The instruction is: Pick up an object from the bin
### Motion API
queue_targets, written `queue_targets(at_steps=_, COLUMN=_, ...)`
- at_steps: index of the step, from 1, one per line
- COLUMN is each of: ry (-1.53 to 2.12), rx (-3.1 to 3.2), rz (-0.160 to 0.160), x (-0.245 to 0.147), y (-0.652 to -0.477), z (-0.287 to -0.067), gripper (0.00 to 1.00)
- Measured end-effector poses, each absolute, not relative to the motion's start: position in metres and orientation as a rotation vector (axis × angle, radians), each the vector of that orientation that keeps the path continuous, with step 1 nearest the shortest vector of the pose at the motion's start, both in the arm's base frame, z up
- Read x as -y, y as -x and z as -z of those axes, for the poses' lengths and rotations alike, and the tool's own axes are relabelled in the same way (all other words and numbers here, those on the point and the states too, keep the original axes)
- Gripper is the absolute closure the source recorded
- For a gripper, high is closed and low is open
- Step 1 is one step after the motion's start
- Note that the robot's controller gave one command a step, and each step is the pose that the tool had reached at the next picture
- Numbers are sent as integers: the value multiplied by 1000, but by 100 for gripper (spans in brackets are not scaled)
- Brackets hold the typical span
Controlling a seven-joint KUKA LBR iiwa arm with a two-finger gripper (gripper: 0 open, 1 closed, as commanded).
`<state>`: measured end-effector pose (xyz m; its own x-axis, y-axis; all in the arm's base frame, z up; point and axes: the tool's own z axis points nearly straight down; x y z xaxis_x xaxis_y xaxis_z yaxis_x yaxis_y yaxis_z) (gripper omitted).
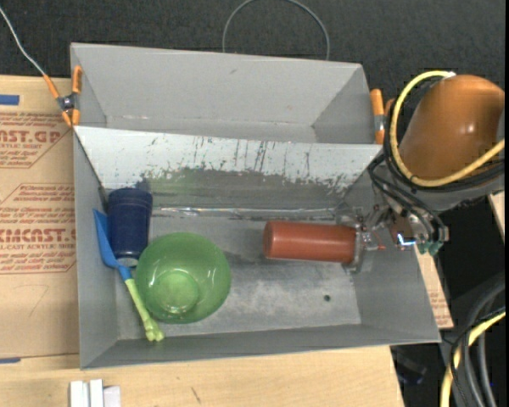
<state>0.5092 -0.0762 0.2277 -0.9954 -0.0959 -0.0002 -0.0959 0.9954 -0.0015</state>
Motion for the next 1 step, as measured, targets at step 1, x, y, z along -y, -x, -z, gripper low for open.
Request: queue_targets(at_steps=1, ry=172, rx=-3128, rz=0, x=61, y=-542, z=-74, gripper=100)
